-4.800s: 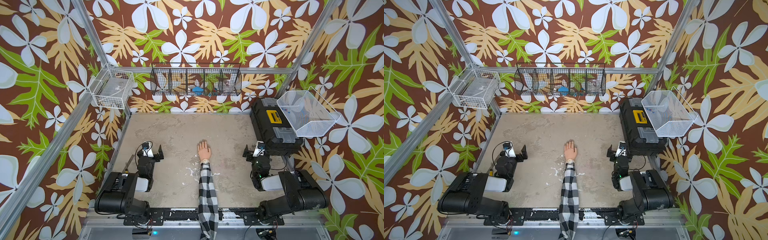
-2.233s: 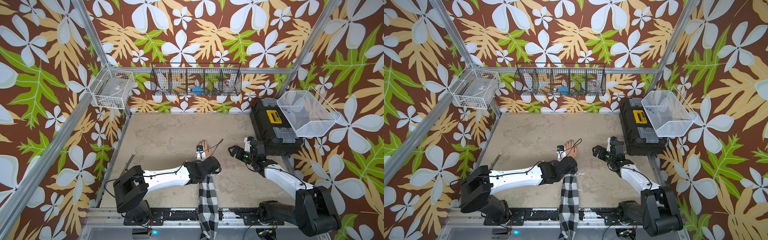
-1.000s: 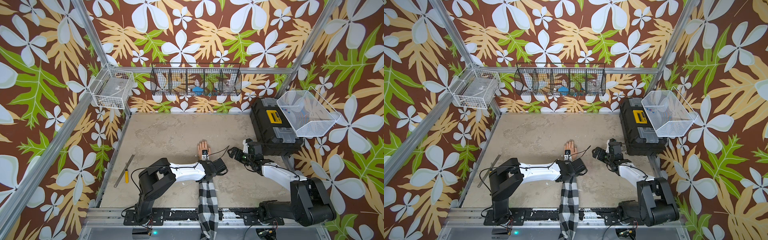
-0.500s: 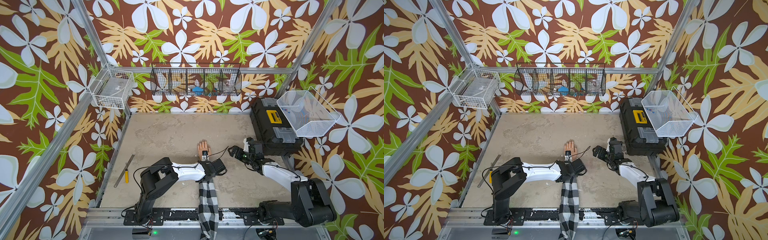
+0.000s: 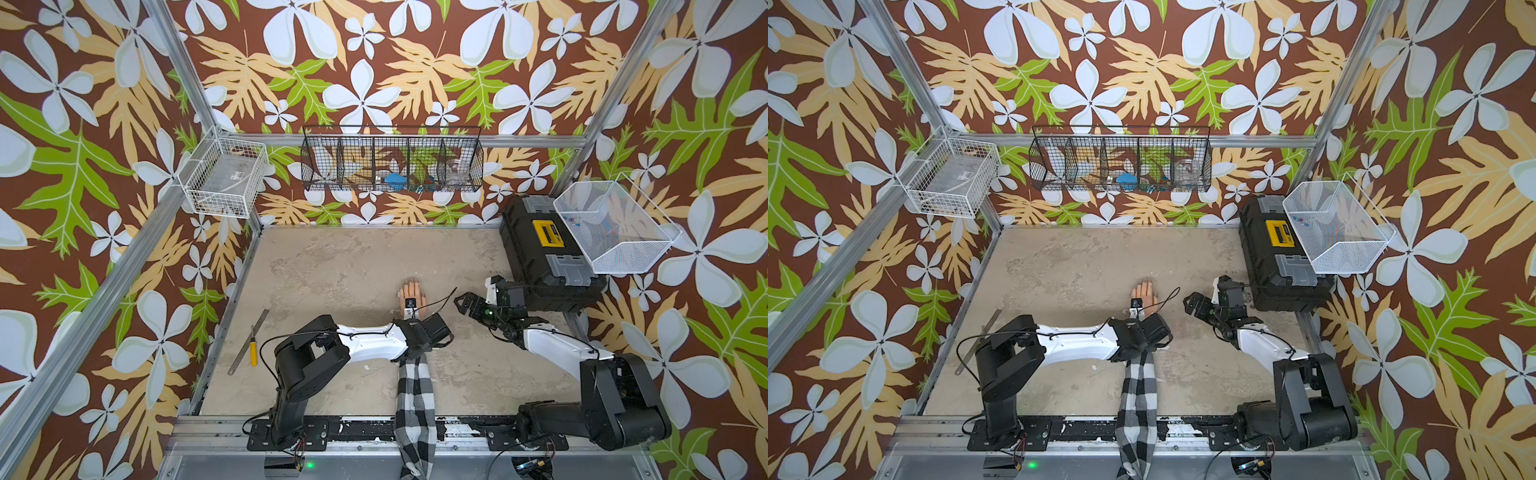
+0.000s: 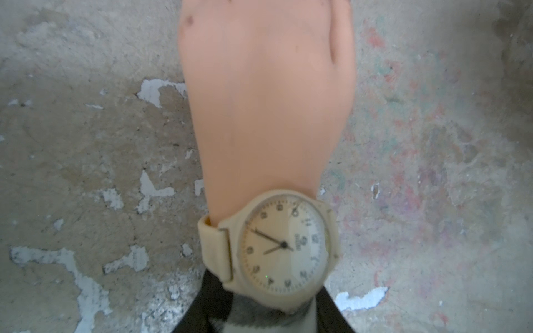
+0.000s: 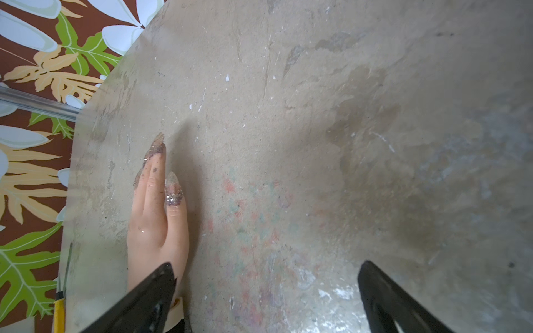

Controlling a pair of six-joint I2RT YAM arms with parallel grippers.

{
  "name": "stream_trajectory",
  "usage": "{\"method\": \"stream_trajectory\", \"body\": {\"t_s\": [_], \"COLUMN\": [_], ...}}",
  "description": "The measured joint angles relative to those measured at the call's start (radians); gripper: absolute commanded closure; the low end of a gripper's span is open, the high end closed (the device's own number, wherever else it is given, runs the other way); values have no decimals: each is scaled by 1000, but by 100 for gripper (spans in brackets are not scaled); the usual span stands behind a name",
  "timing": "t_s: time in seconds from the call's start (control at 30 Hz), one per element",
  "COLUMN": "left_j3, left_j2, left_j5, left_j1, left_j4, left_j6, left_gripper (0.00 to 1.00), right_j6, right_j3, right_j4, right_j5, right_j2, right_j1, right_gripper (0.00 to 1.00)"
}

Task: Take off the watch
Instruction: Adjust the hand at the center of the board.

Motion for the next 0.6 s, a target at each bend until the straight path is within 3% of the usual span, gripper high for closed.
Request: {"method": "stream_trajectory", "body": {"t_s": [0.6], "left_j3": [0], "left_j2": [-99], "left_j5": [92], "left_j1": [-1], "left_j4": [21], "left_j6": [86], "left_gripper": [68], "right_j6": [164], "right_j3": [-86], "right_j4": [372], "right_j5": [-439], "right_j2": [92], "right_j1": [2], "right_gripper": [6]}}
